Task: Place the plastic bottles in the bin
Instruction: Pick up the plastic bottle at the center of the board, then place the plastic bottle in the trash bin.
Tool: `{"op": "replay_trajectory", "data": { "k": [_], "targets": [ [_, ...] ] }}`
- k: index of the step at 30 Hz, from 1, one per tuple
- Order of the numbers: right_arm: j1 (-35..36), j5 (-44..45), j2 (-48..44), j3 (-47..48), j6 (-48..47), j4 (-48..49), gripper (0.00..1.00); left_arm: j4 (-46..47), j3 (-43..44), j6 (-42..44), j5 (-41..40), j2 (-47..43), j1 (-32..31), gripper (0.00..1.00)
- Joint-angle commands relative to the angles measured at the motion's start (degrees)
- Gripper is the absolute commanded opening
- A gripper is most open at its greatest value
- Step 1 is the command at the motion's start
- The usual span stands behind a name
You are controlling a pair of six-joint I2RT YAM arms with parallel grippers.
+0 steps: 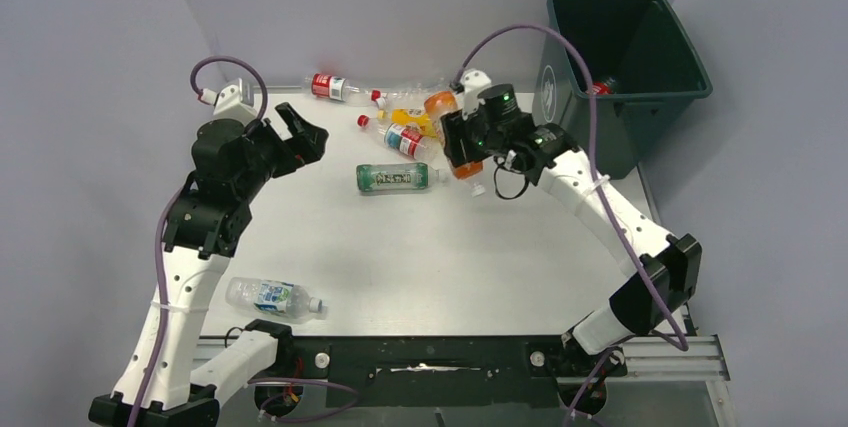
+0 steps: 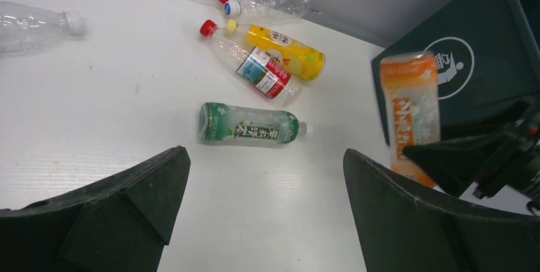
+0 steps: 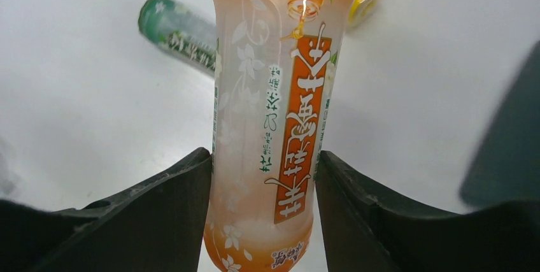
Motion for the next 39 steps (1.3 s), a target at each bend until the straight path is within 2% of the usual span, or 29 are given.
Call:
{"op": "replay_trajectory", "data": {
  "k": [1, 7, 17, 25, 32, 34, 37, 39],
  "targets": [
    [-6.9, -0.5, -2.9, 10.5, -3.3, -1.3, 0.56, 4.5, -0.3, -0.1, 1.7, 0.1, 0.5, 0.93],
    [-18.7, -2.3, -1.8, 23.4, -3.2, 0.5, 0.57, 5.2, -1.1, -0.6, 3.0, 0.3, 0.7, 0.93],
    [-37.2, -7.5, 0.8, 30.0, 2.3, 11.7, 0.58, 6.3, -2.0, -1.4, 5.3, 0.5, 1.1, 0.93],
    [-45.2, -10.4, 6.6, 33.8, 4.9, 13.8, 0.58, 6.7, -2.3, -1.7, 6.0, 0.7, 1.2, 0.93],
    [-46.4, -12.4, 11.1, 34.0, 6.0, 13.7, 0.59, 7.4, -2.7, -2.1, 6.3, 1.0, 1.2, 0.93],
    [-46.4, -12.7, 11.9, 34.1, 5.8, 12.9, 0.67, 7.5, -2.7, -2.2, 6.5, 1.2, 1.3, 0.93],
    [-46.4, -12.7, 12.3, 34.4, 5.9, 11.7, 0.88, 7.6, -2.8, -2.2, 6.5, 1.2, 1.3, 0.93],
    [-46.2, -13.3, 11.8, 34.4, 5.8, 11.5, 0.93, 7.7, -2.9, -2.3, 6.6, 1.3, 1.3, 0.93]
  ]
}}
